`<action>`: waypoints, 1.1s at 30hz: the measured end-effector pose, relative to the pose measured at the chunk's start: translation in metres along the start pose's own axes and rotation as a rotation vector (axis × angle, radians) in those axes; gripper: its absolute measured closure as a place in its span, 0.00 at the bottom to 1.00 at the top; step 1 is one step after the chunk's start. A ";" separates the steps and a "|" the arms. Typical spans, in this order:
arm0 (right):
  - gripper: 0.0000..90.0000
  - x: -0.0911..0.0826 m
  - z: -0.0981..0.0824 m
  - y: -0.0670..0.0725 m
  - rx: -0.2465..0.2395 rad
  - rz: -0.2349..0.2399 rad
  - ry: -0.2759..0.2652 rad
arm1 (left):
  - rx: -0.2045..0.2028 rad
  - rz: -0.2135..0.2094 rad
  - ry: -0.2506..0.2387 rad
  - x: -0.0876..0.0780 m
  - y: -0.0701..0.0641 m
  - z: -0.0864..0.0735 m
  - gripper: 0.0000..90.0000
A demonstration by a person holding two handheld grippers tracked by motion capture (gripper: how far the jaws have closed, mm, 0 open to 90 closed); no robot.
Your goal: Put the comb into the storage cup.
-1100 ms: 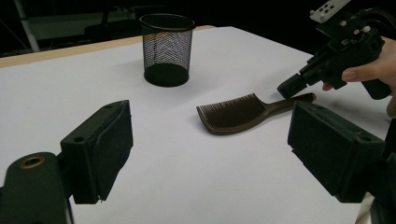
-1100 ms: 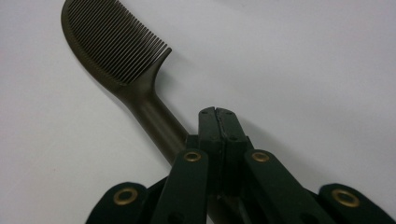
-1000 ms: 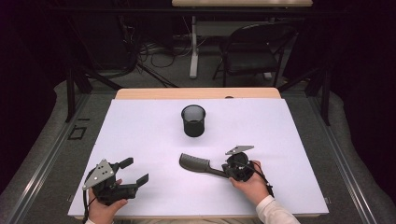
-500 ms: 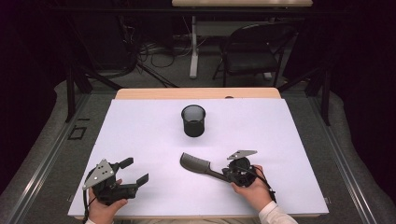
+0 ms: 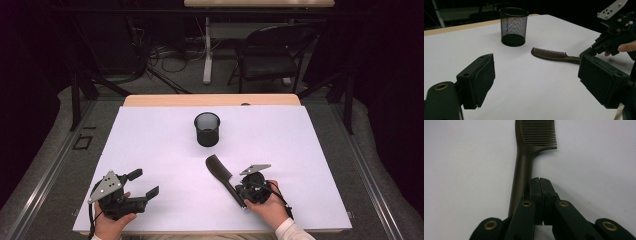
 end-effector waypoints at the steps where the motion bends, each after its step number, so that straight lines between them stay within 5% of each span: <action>1: 0.99 0.000 0.000 -0.001 0.003 -0.001 -0.006 | 0.001 0.001 0.000 0.000 0.000 0.000 0.16; 19: 0.71 -0.014 0.008 -0.003 0.021 0.018 -0.076 | -0.003 0.004 -0.001 0.000 0.000 0.000 0.16; 33: 0.30 -0.026 0.020 0.005 -0.022 0.026 -0.057 | -0.006 0.002 0.000 0.000 0.000 0.000 0.16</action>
Point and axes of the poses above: each handheld gripper's, and its own axes: x roughly forward along the jaws, z roughly out of its top, y roughly to its left, the point moved 6 cm from there along x, roughly forward along the jaws, and after that the axes turned 7 degrees about y, right-handed, at the moved point
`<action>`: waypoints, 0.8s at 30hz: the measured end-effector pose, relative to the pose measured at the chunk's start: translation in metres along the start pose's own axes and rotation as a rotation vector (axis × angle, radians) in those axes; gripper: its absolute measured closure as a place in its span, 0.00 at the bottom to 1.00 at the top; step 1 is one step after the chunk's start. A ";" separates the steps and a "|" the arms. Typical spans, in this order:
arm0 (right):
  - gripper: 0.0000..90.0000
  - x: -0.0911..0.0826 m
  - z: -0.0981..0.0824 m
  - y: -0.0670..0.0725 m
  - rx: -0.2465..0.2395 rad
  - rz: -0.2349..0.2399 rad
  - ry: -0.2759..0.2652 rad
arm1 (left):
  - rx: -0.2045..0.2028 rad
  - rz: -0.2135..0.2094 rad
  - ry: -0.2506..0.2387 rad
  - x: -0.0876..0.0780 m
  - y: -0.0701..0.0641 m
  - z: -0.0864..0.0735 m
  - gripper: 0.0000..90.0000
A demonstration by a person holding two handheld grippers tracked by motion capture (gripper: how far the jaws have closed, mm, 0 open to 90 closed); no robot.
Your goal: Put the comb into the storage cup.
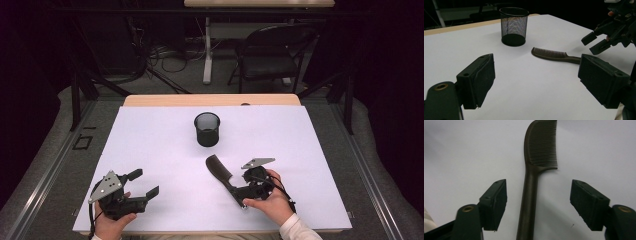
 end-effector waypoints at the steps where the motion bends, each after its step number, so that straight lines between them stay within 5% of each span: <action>1: 0.29 -0.001 0.002 0.001 -0.012 -0.006 -0.005 | 0.000 0.000 0.000 0.000 0.000 0.000 0.16; 11: 0.17 -0.004 0.008 0.009 -0.073 -0.019 0.060 | 0.002 0.001 0.001 0.001 0.000 0.000 0.16; 24: 0.17 -0.007 0.015 0.010 -0.096 -0.025 0.167 | -0.002 -0.005 0.009 0.002 0.000 -0.001 0.16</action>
Point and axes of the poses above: each handheld gripper's, and its own axes: x roughly forward along the jaws, z roughly out of its top, y roughly to its left, the point moved 6 cm from there along x, roughly forward along the jaws, and after that the axes turned 7 degrees about y, right-handed, at the moved point
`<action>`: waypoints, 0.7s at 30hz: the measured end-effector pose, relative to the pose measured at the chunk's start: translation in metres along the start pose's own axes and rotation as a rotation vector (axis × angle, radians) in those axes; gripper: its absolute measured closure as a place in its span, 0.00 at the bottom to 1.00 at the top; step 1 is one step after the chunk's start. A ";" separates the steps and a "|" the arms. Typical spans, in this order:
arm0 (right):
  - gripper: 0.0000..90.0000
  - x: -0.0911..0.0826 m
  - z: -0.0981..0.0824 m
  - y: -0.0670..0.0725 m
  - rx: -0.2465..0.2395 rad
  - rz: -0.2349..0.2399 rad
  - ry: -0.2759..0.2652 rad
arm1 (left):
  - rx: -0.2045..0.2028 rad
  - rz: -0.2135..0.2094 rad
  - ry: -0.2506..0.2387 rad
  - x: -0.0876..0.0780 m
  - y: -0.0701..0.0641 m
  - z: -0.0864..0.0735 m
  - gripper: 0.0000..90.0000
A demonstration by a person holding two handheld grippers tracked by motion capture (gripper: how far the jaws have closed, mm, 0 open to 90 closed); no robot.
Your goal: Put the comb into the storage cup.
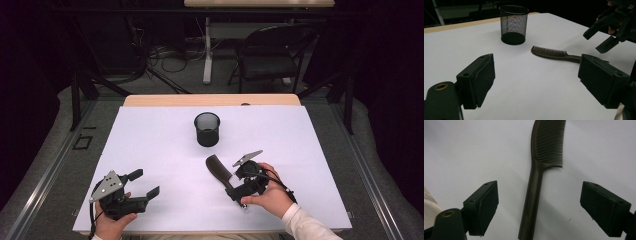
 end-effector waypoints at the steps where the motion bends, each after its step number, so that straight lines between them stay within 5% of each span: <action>1: 0.17 0.000 0.001 0.000 0.001 0.003 0.001 | 0.001 -0.001 0.001 0.000 0.000 0.000 0.16; 14: 0.17 -0.001 0.003 0.002 0.010 0.015 0.111 | -0.001 -0.003 0.003 0.000 0.000 0.000 0.16; 21: 0.19 0.000 0.006 0.000 -0.014 -0.019 0.168 | -0.003 0.004 0.005 0.000 0.000 0.000 0.16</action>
Point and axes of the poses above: each handheld gripper's, and its own axes: x roughly forward along the jaws, z roughly out of its top, y roughly to its left, the point moved 6 cm from there along x, roughly forward along the jaws, and after that the axes turned 7 degrees about y, right-handed, at the moved point
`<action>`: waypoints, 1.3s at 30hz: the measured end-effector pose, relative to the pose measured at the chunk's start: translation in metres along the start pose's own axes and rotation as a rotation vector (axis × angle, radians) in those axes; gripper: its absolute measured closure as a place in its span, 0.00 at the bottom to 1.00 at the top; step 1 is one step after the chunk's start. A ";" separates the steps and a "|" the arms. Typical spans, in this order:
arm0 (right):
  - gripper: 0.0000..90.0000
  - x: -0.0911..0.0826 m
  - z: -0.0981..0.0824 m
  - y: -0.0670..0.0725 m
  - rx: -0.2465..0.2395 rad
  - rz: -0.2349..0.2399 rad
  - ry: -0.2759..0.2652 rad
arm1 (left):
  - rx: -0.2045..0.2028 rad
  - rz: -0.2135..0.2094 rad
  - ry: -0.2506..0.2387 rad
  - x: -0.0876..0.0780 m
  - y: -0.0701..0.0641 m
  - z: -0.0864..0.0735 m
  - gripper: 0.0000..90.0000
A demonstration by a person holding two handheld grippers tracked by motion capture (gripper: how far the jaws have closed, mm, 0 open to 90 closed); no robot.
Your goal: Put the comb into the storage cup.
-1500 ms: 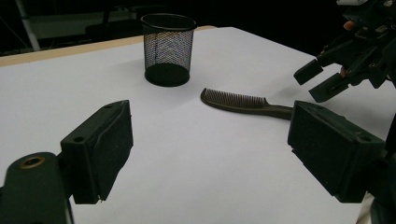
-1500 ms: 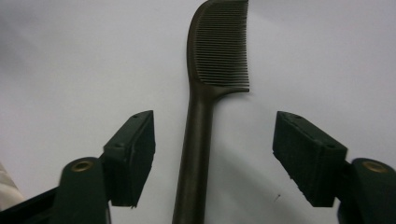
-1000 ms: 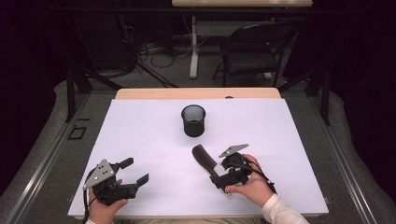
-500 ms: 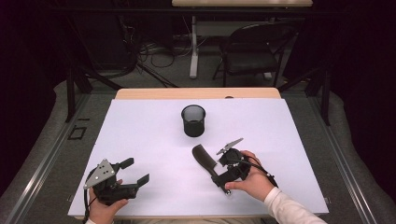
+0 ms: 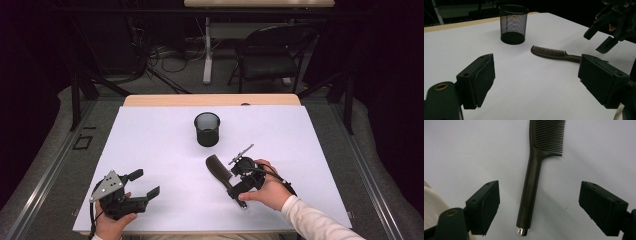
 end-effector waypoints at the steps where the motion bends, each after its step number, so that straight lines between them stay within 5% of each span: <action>1: 0.20 0.000 0.000 0.001 0.009 0.004 0.006 | 0.000 0.000 0.000 0.000 0.000 0.000 0.16; 19: 0.27 0.016 0.007 0.008 -0.012 -0.014 0.123 | 0.002 -0.002 0.001 0.000 0.000 0.000 0.16; 39: 0.32 0.030 0.013 0.011 -0.017 -0.031 0.158 | 0.004 -0.004 0.004 0.000 0.000 -0.001 0.16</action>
Point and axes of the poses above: each handheld gripper's, and its own axes: x roughly forward along the jaws, z roughly out of its top, y roughly to its left, the point moved 6 cm from there along x, roughly forward along the jaws, and after that the axes turned 7 degrees about y, right-handed, at the moved point
